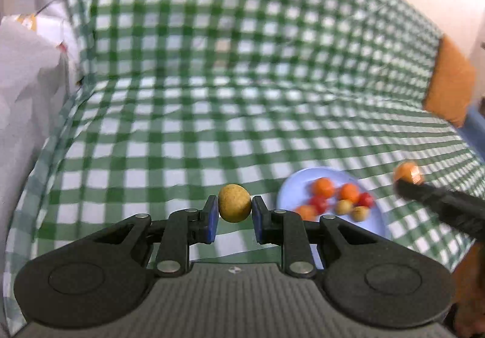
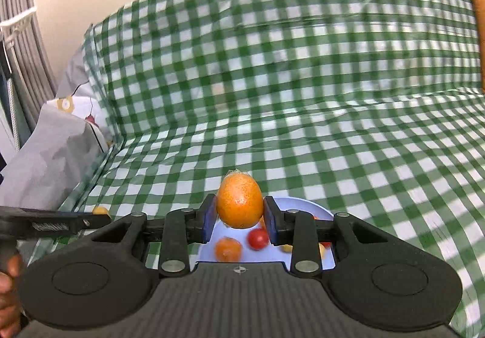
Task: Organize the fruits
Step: 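Carry the yellow fruit and orange over the blue plate with both tools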
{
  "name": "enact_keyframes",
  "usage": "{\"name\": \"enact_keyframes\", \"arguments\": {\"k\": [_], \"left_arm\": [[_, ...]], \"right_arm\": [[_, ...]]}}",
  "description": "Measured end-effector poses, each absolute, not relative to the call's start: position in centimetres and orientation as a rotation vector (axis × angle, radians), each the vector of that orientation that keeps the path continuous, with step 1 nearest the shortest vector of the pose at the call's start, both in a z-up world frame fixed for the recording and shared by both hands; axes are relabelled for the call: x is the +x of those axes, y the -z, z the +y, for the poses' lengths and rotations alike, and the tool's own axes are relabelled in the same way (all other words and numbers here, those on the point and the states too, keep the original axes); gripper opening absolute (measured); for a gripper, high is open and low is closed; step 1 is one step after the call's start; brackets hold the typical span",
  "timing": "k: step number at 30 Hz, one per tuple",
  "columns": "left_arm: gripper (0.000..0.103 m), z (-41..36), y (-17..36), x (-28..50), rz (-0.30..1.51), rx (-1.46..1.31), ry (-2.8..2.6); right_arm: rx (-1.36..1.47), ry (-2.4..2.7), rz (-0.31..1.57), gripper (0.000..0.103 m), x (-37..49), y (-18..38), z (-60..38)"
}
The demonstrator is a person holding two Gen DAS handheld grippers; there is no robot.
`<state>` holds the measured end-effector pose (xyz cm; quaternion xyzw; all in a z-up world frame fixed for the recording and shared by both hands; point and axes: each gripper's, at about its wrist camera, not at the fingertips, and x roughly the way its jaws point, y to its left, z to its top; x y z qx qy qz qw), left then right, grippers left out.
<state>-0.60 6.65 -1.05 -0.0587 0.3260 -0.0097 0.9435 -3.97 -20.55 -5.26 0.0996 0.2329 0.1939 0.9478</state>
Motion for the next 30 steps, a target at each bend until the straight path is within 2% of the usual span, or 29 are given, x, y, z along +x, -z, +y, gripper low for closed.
{"name": "enact_keyframes", "arguments": {"k": [5, 30], "left_arm": [[0.026, 3.9, 1.7, -1.6, 0.643, -0.064, 0.082], [0.026, -4.6, 6.4, 1.8, 0.692, 0.124, 0.27]], "right_arm": [[0.202, -0.32, 0.469, 0.035, -5.6, 8.8, -22.9], [0.113, -0.312, 0.533, 0.035, -2.7, 11.6, -23.2]]}}
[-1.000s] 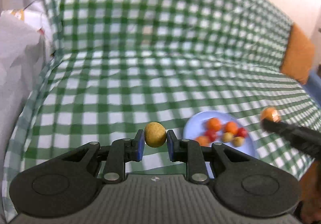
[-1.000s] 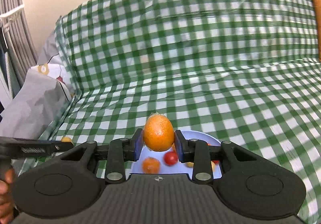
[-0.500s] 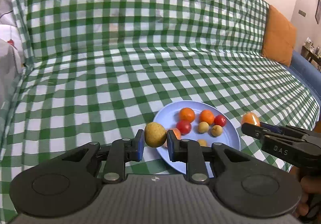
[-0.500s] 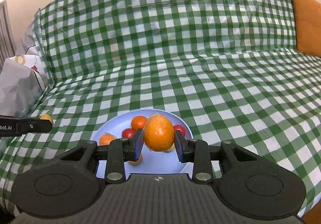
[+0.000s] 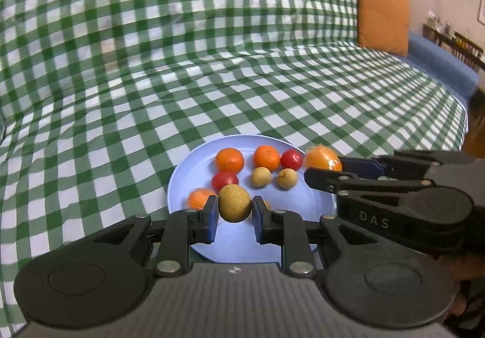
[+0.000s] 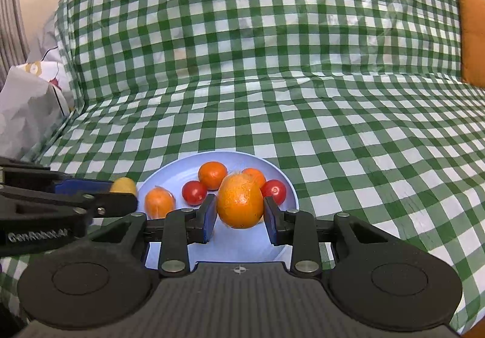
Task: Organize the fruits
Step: 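Carry the yellow fruit and orange over the blue plate with both tools, then open both tools to drop the yellow fruit and orange onto the plate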
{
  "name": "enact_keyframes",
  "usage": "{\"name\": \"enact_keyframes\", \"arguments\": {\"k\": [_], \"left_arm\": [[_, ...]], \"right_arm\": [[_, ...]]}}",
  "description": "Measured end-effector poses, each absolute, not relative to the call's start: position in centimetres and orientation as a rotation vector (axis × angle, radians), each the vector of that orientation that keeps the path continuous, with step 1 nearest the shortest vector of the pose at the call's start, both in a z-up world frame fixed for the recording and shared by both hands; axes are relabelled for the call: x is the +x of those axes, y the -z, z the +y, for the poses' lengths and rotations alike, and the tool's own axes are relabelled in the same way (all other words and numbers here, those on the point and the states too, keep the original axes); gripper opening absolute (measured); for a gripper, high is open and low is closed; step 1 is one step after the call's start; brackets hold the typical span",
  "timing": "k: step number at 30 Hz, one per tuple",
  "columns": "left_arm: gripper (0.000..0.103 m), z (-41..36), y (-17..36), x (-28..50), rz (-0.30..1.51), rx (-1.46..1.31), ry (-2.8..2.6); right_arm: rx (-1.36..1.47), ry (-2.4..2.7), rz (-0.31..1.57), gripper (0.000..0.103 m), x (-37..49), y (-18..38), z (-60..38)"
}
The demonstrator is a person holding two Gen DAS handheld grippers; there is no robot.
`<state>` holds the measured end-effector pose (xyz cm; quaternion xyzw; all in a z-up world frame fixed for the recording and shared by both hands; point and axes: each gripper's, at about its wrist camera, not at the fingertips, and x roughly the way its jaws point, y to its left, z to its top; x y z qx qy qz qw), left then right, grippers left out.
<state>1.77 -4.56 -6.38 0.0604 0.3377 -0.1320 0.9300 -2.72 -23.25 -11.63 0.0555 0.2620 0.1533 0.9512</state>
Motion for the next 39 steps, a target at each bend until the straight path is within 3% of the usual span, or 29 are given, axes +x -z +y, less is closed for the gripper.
{"name": "enact_keyframes", "arguments": {"k": [33, 35, 37, 39], "left_arm": [[0.026, -5.03, 6.72, 2.17, 0.691, 0.129, 0.271], [0.03, -5.07, 6.65, 2.11, 0.694, 0.123, 0.271], [0.037, -5.1, 6.61, 2.06, 0.695, 0.122, 0.265], [0.039, -5.1, 6.58, 2.06, 0.694, 0.123, 0.258]], "right_arm": [[0.069, -0.327, 0.53, 0.035, -2.42, 11.75, -23.29], [0.068, -0.325, 0.534, 0.035, -2.37, 11.77, -23.32], [0.068, -0.316, 0.538, 0.038, -2.34, 11.79, -23.33], [0.071, -0.31, 0.54, 0.05, -2.34, 11.79, -23.42]]}}
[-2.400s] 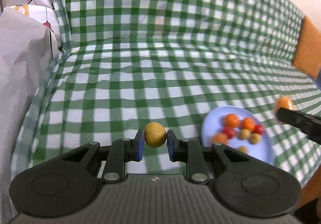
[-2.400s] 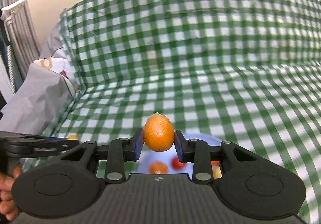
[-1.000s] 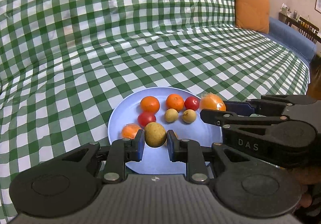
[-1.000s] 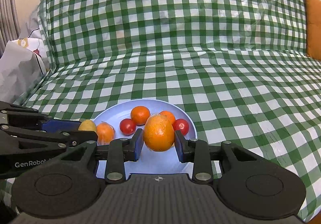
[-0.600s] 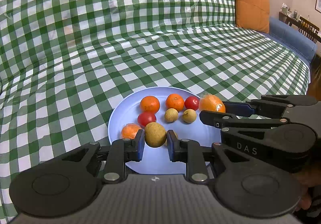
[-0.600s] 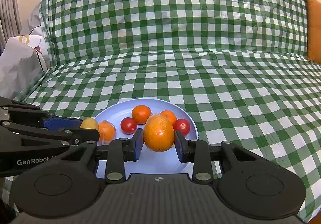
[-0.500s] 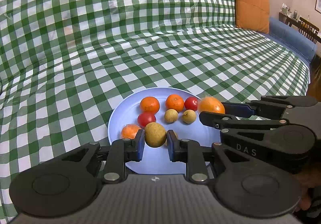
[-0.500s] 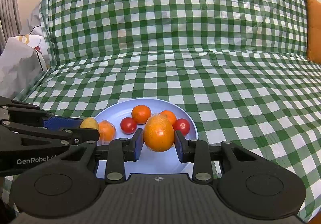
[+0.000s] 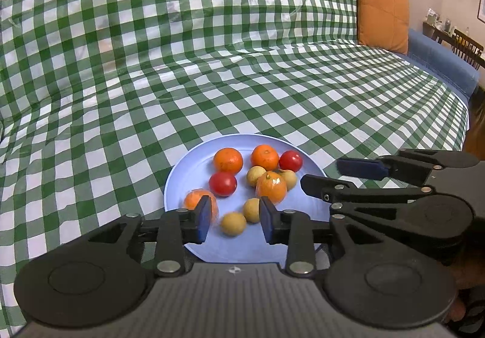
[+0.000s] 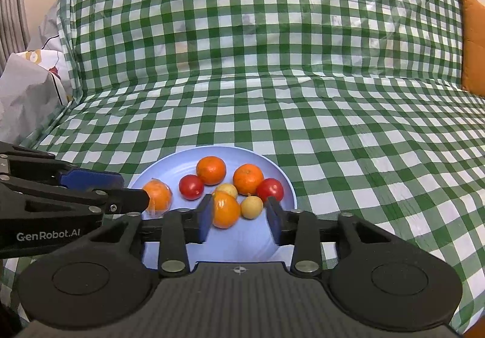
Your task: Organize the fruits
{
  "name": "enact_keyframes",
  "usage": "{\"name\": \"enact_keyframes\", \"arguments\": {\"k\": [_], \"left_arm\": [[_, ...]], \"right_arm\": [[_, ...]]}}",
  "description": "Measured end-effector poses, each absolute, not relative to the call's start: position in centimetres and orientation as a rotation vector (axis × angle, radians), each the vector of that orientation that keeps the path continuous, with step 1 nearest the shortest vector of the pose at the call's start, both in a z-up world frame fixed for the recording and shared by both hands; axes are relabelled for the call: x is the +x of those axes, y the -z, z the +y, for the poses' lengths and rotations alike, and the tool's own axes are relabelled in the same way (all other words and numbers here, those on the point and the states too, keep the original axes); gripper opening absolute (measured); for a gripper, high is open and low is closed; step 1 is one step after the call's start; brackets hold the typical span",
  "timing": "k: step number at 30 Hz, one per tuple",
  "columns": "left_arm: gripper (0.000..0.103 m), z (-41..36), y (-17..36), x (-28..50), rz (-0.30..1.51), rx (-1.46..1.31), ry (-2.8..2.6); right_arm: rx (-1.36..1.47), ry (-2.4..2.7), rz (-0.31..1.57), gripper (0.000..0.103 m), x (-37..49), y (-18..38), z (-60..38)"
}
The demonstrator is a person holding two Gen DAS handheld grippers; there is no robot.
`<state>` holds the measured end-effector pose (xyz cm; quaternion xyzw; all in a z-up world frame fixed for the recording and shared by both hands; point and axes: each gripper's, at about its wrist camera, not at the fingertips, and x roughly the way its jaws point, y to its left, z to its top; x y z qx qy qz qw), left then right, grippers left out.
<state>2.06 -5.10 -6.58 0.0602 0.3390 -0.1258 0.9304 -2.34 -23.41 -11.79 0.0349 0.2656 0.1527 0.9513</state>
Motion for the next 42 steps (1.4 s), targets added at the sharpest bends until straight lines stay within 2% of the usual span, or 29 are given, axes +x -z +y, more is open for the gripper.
{"name": "enact_keyframes", "arguments": {"k": [3, 13, 15, 17, 22, 25, 31, 34, 42], "left_arm": [[0.042, -5.1, 6.6, 2.0, 0.693, 0.123, 0.248], [0.043, -4.9, 6.3, 1.0, 0.684, 0.134, 0.22], [0.049, -4.7, 6.1, 0.6, 0.68, 0.133, 0.211], [0.062, -4.7, 5.8, 0.1, 0.67, 0.134, 0.205], [0.084, -4.5, 5.0, -2.0, 0.626, 0.137, 0.17], [0.091, -4.7, 4.4, -4.1, 0.595, 0.14, 0.138], [0.093, -5.7, 4.6, -7.9, 0.608, 0.15, 0.116], [0.103, -5.7, 5.3, -7.8, 0.647, 0.128, 0.118], [0.103, -4.1, 7.1, -4.5, 0.777, 0.063, 0.031]], "right_arm": [[0.073, -0.299, 0.533, 0.062, -2.4, 11.7, -23.6], [0.091, -0.247, 0.518, 0.087, -3.3, 11.1, -24.3], [0.093, -0.237, 0.497, 0.097, -3.8, 10.5, -24.4], [0.097, -0.229, 0.471, 0.102, -4.5, 9.9, -24.7], [0.094, -0.204, 0.454, 0.102, -6.2, 9.4, -25.6], [0.097, -0.18, 0.448, 0.102, -7.9, 9.3, -26.2], [0.132, -0.145, 0.45, 0.102, -11.4, 9.0, -26.7], [0.086, -0.148, 0.44, 0.102, -11.4, 9.2, -26.2], [0.104, -0.132, 0.541, 0.102, -9.0, 10.7, -25.1]]}}
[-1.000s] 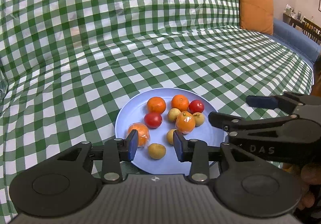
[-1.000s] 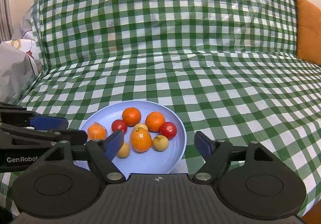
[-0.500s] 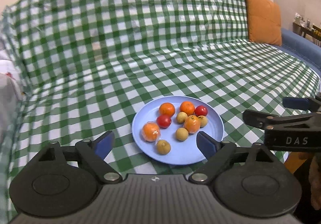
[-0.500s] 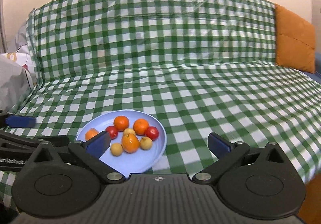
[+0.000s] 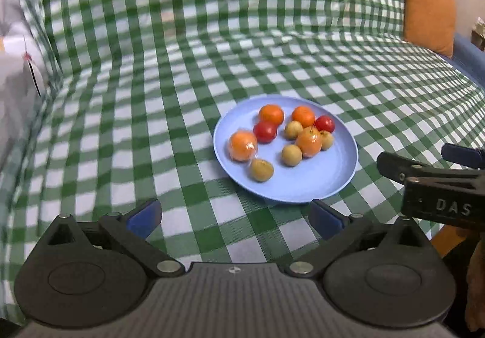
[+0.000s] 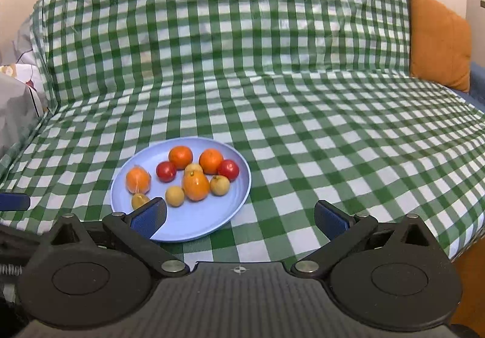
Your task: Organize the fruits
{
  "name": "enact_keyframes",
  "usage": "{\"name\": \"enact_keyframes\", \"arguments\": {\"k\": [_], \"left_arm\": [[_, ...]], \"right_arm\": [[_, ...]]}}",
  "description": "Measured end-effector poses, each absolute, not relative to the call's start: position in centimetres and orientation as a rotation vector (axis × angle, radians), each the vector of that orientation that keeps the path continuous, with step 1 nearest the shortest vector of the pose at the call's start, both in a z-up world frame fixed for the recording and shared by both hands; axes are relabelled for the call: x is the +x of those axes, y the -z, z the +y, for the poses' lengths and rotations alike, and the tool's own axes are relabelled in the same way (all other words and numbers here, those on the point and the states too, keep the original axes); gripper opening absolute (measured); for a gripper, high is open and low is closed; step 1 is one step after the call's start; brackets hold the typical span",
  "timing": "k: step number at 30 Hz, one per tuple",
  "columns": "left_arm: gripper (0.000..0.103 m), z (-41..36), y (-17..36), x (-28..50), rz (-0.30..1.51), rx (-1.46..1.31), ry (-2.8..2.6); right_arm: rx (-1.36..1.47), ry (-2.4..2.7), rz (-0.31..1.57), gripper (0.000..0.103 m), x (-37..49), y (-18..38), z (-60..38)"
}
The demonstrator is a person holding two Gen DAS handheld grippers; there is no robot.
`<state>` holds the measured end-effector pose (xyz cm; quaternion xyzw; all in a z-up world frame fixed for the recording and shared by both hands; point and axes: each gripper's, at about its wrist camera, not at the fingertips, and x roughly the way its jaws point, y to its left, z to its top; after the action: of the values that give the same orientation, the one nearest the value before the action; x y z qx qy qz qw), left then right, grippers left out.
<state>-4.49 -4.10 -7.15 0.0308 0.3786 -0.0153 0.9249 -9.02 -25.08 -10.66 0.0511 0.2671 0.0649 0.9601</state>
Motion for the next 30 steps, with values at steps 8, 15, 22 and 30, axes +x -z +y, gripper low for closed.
{"name": "enact_keyframes", "arguments": {"k": [8, 15, 22, 30], "left_arm": [[0.103, -4.2, 7.4, -4.2, 0.77, 0.065, 0.021], [0.103, -3.0, 7.3, -3.7, 0.776, 0.003, -0.016], [0.103, -3.3, 7.3, -3.9, 0.772, 0.02, -0.002], [0.103, -3.1, 7.3, -3.8, 0.778, 0.006, 0.0]], "right_arm": [[0.119, -0.124, 0.554, 0.102, -8.8, 11.0, -25.3], [0.129, -0.119, 0.559, 0.102, -8.7, 11.1, -25.4], [0.1, -0.133, 0.561, 0.102, -8.7, 11.0, -25.1], [0.096, -0.135, 0.563, 0.102, -8.6, 11.1, -25.1]]}}
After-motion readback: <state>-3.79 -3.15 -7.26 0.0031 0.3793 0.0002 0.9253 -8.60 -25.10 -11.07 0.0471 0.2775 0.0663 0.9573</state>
